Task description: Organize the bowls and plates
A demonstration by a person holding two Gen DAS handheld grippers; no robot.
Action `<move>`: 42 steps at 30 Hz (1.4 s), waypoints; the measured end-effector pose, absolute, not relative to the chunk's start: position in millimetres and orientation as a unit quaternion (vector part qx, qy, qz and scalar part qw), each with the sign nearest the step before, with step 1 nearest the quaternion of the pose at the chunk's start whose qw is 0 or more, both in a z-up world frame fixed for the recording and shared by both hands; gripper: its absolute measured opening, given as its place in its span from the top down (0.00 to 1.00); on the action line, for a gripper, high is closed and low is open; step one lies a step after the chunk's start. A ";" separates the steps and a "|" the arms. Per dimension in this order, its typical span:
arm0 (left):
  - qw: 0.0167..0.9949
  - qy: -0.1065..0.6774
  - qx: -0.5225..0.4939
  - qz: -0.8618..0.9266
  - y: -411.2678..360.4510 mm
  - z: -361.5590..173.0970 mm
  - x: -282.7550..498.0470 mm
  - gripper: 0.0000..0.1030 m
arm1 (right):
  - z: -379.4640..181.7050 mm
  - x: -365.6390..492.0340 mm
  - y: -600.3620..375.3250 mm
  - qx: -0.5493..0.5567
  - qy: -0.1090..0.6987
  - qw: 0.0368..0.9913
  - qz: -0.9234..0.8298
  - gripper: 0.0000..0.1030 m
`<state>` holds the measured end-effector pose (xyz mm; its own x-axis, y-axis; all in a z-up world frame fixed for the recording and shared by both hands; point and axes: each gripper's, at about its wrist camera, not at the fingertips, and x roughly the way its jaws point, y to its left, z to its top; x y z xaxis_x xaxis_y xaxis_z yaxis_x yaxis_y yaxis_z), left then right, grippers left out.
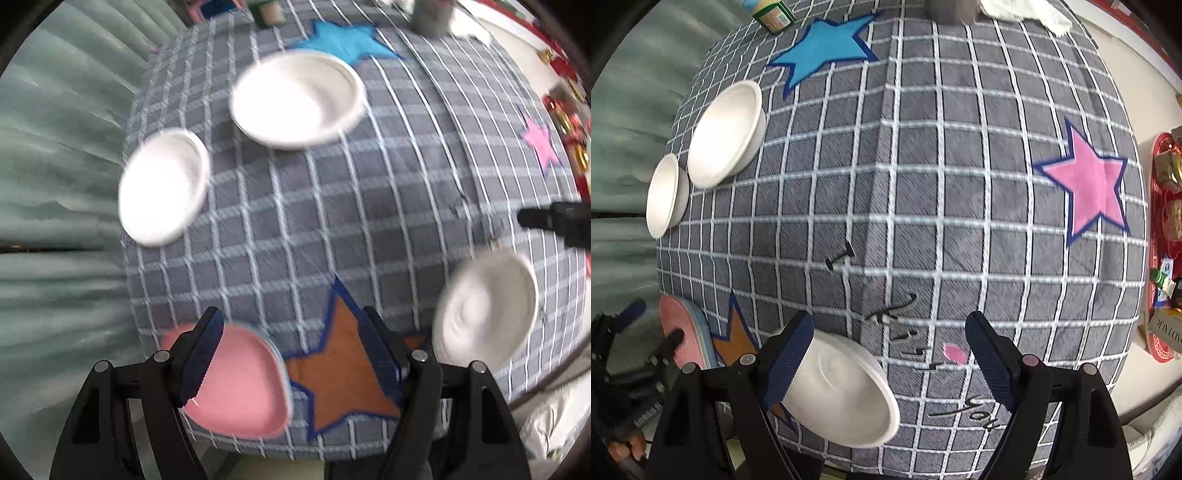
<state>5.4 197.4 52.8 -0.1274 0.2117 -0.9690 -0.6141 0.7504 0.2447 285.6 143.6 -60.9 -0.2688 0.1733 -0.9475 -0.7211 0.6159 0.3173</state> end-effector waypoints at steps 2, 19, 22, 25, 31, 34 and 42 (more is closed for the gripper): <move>0.652 0.668 -0.149 0.327 217.7 57.3 4.6 0.24 | -57.7 290.5 148.0 -0.200 0.691 0.577 0.387 0.17; 0.680 0.640 -0.152 0.324 409.1 35.6 41.6 0.24 | -60.3 290.3 277.4 -0.184 0.687 0.612 0.345 0.17; 0.682 0.639 -0.158 0.319 427.2 27.4 45.6 0.24 | -67.7 290.9 297.5 -0.182 0.688 0.616 0.336 0.17; 0.679 0.646 -0.163 0.309 438.5 13.8 51.4 0.24 | -73.6 291.7 310.4 -0.178 0.689 0.618 0.334 0.17; 0.661 0.674 -0.175 0.279 446.1 -19.4 62.4 0.24 | -86.5 282.0 331.8 -0.205 0.686 0.612 0.335 0.17; 0.660 0.679 -0.179 0.269 443.1 -28.6 64.1 0.28 | -94.2 279.0 336.0 -0.200 0.688 0.612 0.333 0.25; 0.666 0.680 -0.198 0.234 418.5 -50.6 74.3 0.46 | -128.2 273.0 343.4 -0.173 0.708 0.598 0.333 0.52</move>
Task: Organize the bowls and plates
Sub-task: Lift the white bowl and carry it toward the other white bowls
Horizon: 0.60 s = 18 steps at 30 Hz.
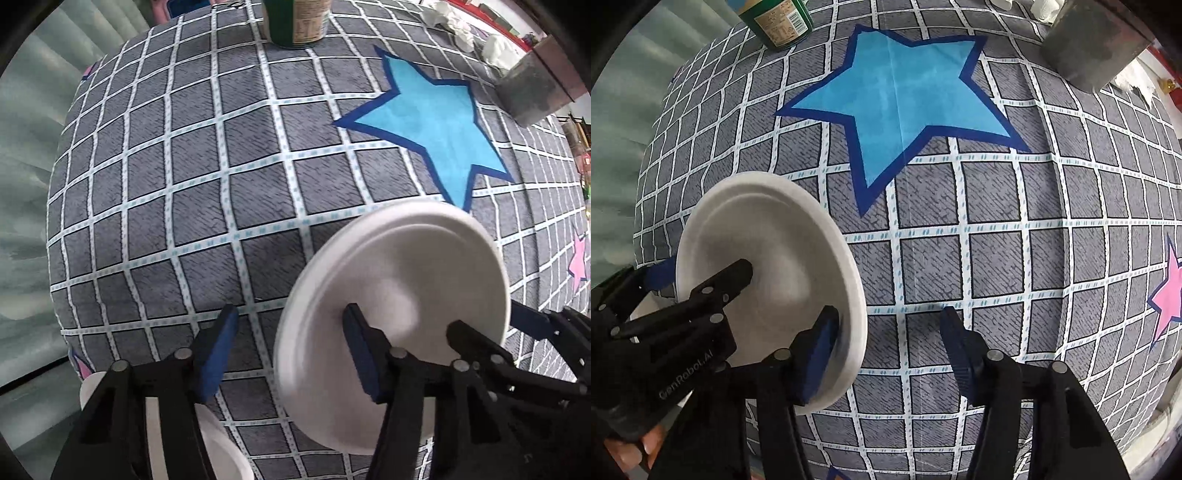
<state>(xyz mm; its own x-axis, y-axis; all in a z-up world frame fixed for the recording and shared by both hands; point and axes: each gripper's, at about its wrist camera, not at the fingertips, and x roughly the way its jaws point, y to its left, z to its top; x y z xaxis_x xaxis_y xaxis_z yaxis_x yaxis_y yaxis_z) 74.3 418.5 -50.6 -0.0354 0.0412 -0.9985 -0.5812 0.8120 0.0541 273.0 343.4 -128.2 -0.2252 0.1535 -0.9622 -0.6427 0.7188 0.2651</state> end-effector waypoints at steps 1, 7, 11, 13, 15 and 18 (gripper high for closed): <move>0.667 0.681 -0.199 0.230 416.3 -51.1 75.7 0.49 | -128.2 271.6 344.2 -0.167 0.710 0.594 0.340 0.60; 0.671 0.687 -0.188 0.207 383.6 -59.9 97.1 0.60 | -128.5 264.3 356.5 -0.169 0.714 0.581 0.352 0.75; 0.671 0.691 -0.181 0.199 354.6 -65.8 98.3 0.62 | -130.9 259.4 349.8 -0.168 0.721 0.573 0.351 0.81; 0.672 0.692 -0.177 0.193 338.6 -68.8 96.6 0.62 | -133.2 253.9 339.6 -0.169 0.724 0.571 0.348 0.81; 0.675 0.694 -0.169 0.188 320.9 -71.4 93.4 0.62 | -136.7 244.1 330.3 -0.167 0.728 0.567 0.346 0.81; 0.676 0.696 -0.162 0.180 294.3 -75.0 85.3 0.62 | -143.8 227.7 316.3 -0.165 0.735 0.561 0.344 0.81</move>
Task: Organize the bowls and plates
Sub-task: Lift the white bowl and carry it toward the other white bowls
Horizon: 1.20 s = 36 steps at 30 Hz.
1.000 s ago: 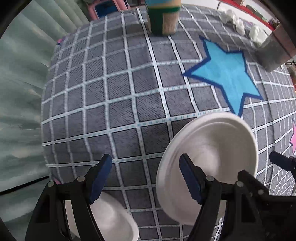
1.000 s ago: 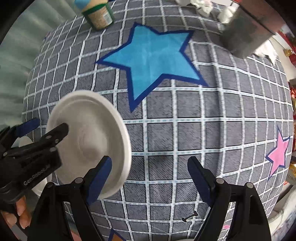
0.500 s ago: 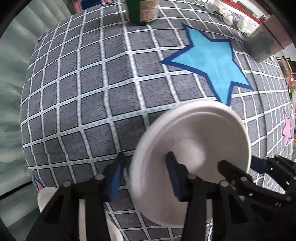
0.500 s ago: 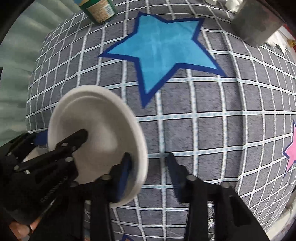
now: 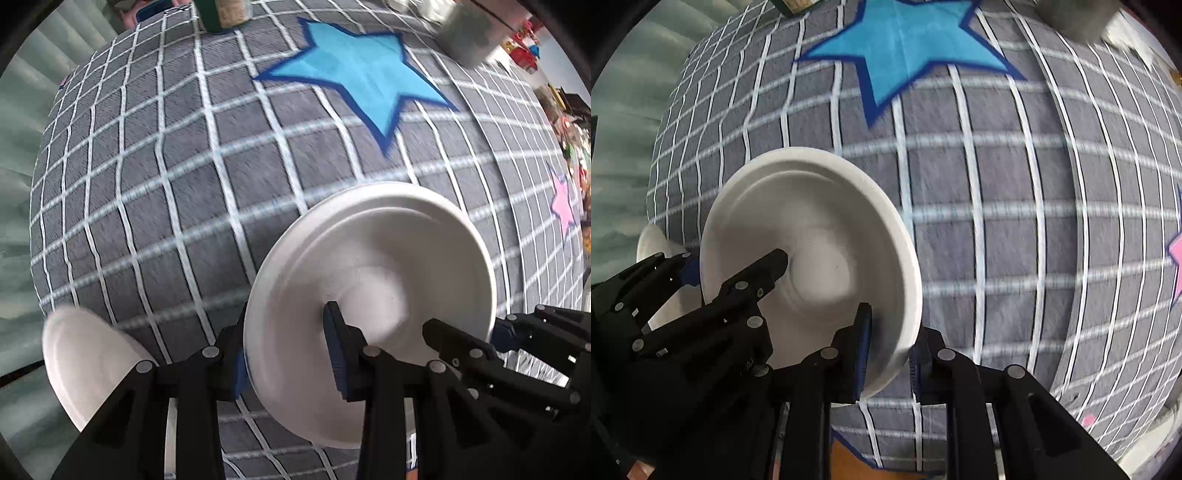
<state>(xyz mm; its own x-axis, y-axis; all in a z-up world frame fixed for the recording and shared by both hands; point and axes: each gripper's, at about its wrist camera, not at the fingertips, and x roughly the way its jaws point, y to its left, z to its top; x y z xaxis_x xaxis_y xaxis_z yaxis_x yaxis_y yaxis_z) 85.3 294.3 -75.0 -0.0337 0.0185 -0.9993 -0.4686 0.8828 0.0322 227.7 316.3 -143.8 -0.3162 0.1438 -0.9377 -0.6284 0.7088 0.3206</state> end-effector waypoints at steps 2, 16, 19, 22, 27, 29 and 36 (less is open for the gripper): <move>0.674 0.699 -0.162 0.176 281.3 -76.7 80.9 0.62 | -146.6 216.5 306.5 -0.162 0.740 0.556 0.341 0.81; 0.712 0.663 -0.146 0.180 148.2 -13.8 63.9 0.62 | -93.8 167.5 242.5 -0.151 0.719 0.577 0.355 0.80; 0.714 0.661 -0.148 0.178 115.4 -7.5 60.9 0.61 | -85.9 159.9 217.1 -0.150 0.719 0.580 0.353 0.79; 0.706 0.666 -0.154 0.185 85.0 -20.0 60.1 0.61 | -84.0 157.0 197.6 -0.153 0.719 0.577 0.356 0.79; 0.695 0.676 -0.152 0.193 32.5 -37.6 42.0 0.61 | -88.9 160.7 173.1 -0.153 0.726 0.564 0.362 0.79; 0.684 0.682 -0.161 0.202 28.7 -47.8 37.7 0.61 | -89.8 154.5 162.8 -0.157 0.726 0.558 0.371 0.79; 0.659 0.684 -0.186 0.251 16.1 -79.3 46.0 0.40 | -89.8 160.0 129.6 -0.180 0.699 0.568 0.395 0.79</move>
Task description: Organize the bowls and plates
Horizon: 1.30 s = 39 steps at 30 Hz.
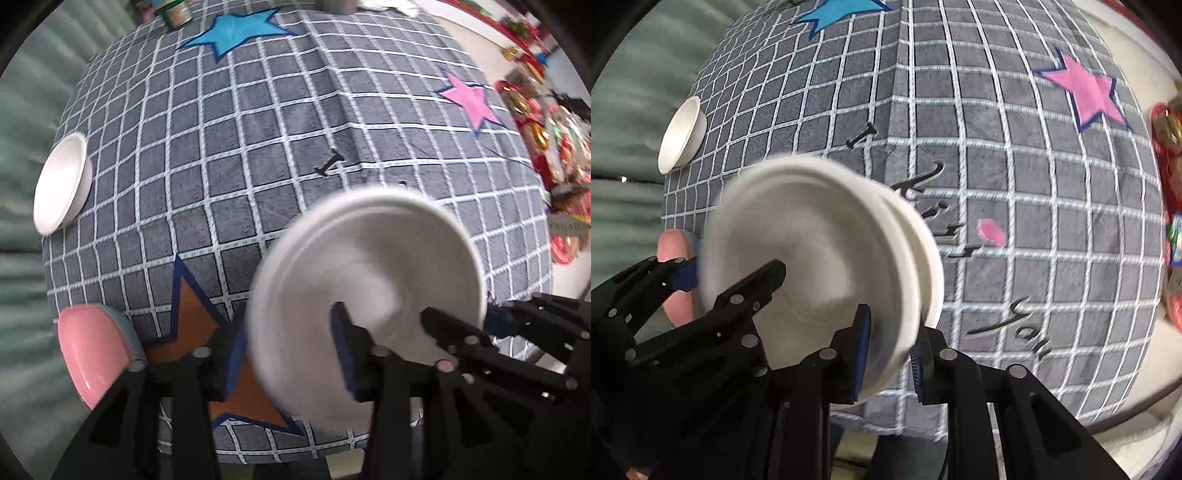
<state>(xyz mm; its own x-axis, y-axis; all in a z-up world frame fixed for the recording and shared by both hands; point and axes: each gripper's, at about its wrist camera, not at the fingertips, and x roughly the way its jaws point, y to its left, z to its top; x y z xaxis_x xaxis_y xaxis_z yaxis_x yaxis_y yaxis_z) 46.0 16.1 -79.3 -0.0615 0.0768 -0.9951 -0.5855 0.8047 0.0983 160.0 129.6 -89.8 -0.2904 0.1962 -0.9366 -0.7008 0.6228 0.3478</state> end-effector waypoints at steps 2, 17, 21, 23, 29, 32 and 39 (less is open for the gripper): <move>0.657 0.679 -0.184 0.272 5.4 -88.5 49.3 0.32 | -86.8 164.0 121.3 -0.188 0.693 0.567 0.402 0.78; 0.632 0.672 -0.211 0.324 28.6 -39.3 -36.7 0.23 | -61.4 210.1 43.4 -0.194 0.675 0.620 0.350 0.22; 0.626 0.669 -0.227 0.330 51.3 -14.4 -65.9 0.22 | -59.1 207.6 52.7 -0.194 0.686 0.615 0.336 0.22; 0.630 0.667 -0.224 0.329 56.4 -11.1 -71.1 0.22 | -50.3 203.3 64.2 -0.197 0.682 0.615 0.343 0.22; 0.643 0.659 -0.217 0.325 87.0 -19.7 -77.0 0.22 | -34.0 181.5 127.2 -0.211 0.659 0.623 0.364 0.22; 0.648 0.656 -0.225 0.315 116.1 -22.1 -86.9 0.22 | -26.7 170.2 153.5 -0.217 0.657 0.627 0.356 0.22; 0.658 0.641 -0.225 0.325 212.7 -13.3 -112.7 0.22 | -18.2 141.0 226.9 -0.225 0.659 0.622 0.356 0.22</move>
<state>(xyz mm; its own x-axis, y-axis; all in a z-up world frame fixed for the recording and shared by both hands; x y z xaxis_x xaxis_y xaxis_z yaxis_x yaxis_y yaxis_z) -112.7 212.7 -13.3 -0.0332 0.1392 -0.9897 -0.7157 0.6879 0.1207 141.0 226.9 -18.2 -0.1237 0.1467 -0.9814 -0.7408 0.6444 0.1897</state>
